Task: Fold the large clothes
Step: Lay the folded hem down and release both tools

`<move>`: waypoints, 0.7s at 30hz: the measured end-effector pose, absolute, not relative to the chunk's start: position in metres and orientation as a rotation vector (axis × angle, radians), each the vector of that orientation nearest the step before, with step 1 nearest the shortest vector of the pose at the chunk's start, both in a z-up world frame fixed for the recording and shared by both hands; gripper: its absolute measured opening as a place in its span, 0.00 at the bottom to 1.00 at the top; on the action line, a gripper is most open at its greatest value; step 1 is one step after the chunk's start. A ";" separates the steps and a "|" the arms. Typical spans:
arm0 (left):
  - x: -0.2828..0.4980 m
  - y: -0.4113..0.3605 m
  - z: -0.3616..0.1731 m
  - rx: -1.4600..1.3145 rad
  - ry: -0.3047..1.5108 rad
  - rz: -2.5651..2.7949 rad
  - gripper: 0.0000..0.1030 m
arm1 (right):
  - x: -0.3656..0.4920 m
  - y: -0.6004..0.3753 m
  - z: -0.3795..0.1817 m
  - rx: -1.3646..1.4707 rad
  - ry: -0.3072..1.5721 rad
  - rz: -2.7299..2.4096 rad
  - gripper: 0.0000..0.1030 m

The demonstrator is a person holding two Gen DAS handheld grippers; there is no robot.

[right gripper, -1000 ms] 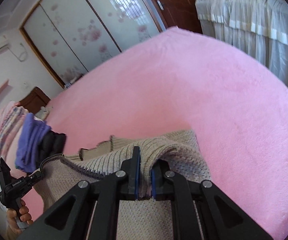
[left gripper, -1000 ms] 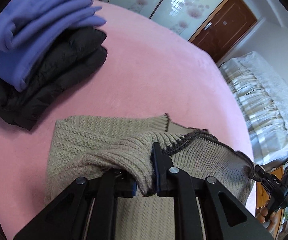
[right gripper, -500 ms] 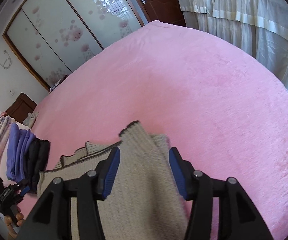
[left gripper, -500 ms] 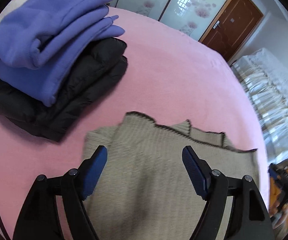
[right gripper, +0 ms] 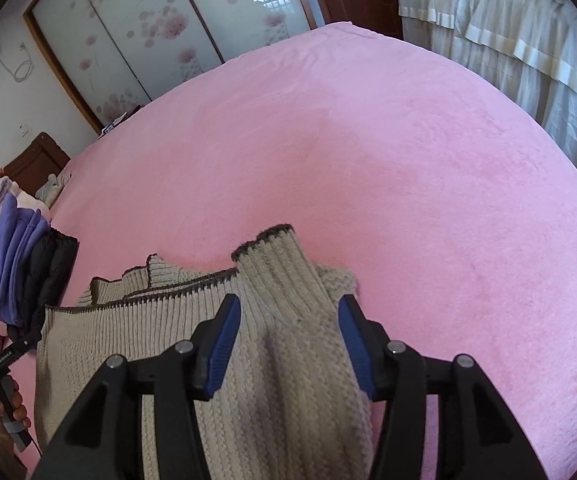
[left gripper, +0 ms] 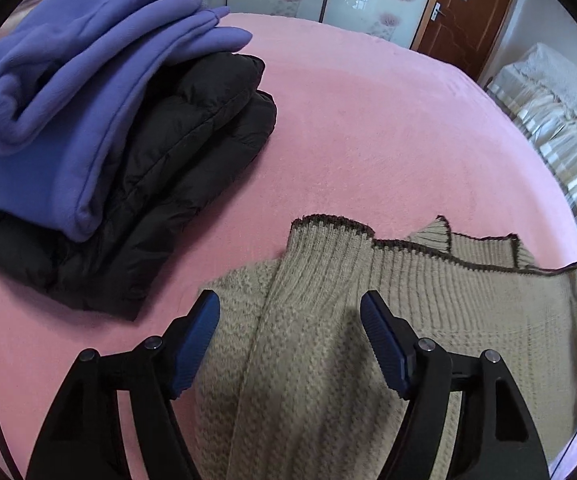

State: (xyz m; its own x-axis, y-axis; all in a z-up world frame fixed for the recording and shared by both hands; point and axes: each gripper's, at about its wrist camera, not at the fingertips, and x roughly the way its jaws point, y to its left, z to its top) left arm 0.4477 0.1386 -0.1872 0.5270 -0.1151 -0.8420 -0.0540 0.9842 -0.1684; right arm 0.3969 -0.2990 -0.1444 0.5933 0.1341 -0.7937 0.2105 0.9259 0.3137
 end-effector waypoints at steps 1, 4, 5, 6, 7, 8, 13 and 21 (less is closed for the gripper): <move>0.452 0.136 -0.190 -0.178 1.023 -0.036 0.67 | 0.401 -0.297 -0.146 0.387 0.945 -0.054 0.50; 0.465 0.128 -0.200 -0.150 1.060 -0.031 0.29 | 0.411 -0.293 -0.152 0.358 0.957 -0.061 0.48; 0.467 0.125 -0.203 -0.131 1.072 -0.014 0.10 | 0.414 -0.291 -0.153 0.350 0.961 -0.063 0.46; 0.469 0.120 -0.204 -0.101 1.078 0.020 0.09 | 0.416 -0.289 -0.155 0.340 0.966 -0.067 0.36; 0.468 0.116 -0.204 -0.081 1.071 0.034 0.08 | 0.417 -0.288 -0.158 0.325 0.976 -0.073 0.21; 0.465 0.110 -0.202 -0.047 1.050 0.057 0.07 | 0.418 -0.286 -0.159 0.304 0.982 -0.084 0.14; 0.439 0.100 -0.173 -0.010 0.881 0.132 0.06 | 0.404 -0.276 -0.144 0.205 0.901 -0.110 0.11; 0.439 0.122 -0.149 -0.058 0.799 0.170 0.06 | 0.407 -0.269 -0.111 0.180 0.783 -0.127 0.11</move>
